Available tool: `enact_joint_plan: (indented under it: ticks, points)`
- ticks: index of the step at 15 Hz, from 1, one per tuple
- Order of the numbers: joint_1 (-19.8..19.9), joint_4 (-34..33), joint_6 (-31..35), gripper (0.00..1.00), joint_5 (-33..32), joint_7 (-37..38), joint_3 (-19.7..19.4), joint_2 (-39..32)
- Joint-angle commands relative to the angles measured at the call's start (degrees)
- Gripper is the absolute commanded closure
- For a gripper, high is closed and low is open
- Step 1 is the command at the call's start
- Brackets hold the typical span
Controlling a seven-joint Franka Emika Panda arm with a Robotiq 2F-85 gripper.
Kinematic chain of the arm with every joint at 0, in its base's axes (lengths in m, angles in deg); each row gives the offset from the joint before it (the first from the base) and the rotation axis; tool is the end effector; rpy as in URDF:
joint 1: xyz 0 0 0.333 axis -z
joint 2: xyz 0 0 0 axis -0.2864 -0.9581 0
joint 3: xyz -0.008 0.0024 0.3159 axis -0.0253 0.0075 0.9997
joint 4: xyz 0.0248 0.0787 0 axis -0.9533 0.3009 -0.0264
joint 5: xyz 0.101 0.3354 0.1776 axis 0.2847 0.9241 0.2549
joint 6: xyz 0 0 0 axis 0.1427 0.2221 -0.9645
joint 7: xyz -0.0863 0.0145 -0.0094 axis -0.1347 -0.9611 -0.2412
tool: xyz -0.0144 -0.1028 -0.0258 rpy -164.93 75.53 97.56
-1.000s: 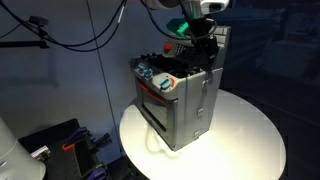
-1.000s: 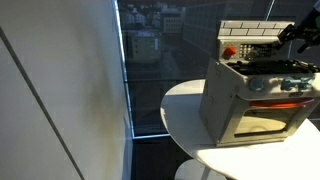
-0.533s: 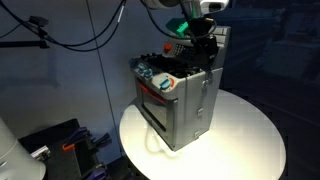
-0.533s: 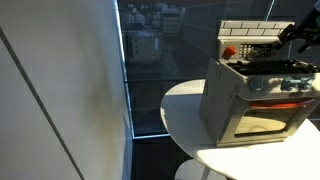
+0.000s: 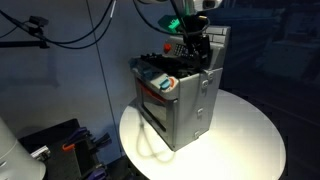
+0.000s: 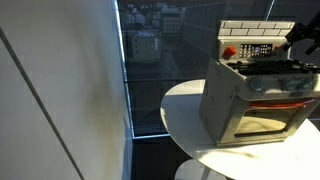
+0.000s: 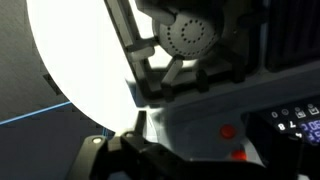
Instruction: Press a button on the stove
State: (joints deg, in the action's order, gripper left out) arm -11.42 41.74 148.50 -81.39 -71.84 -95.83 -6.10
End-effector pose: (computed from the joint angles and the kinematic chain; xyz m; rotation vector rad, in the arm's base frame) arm 0.5820 -0.1215 0.4364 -2.9764 0.6279 -0.4870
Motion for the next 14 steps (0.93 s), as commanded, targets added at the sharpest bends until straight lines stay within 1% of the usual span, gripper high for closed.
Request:
enact_joint_plan:
  ticks: [1, 7, 11, 14]
  points:
    - [0.5, 5.1, -3.2, 0.00, 1.0, -3.0, 0.3, 5.7]
    - [0.3, 13.1, -7.7, 0.00, -0.6, -4.1, 0.4, 13.0]
    - [0.3, 17.5, -12.4, 0.00, -1.5, -4.8, 0.6, 17.6]
    - [0.5, 20.5, -15.5, 0.00, -3.3, -4.3, 0.9, 21.5]
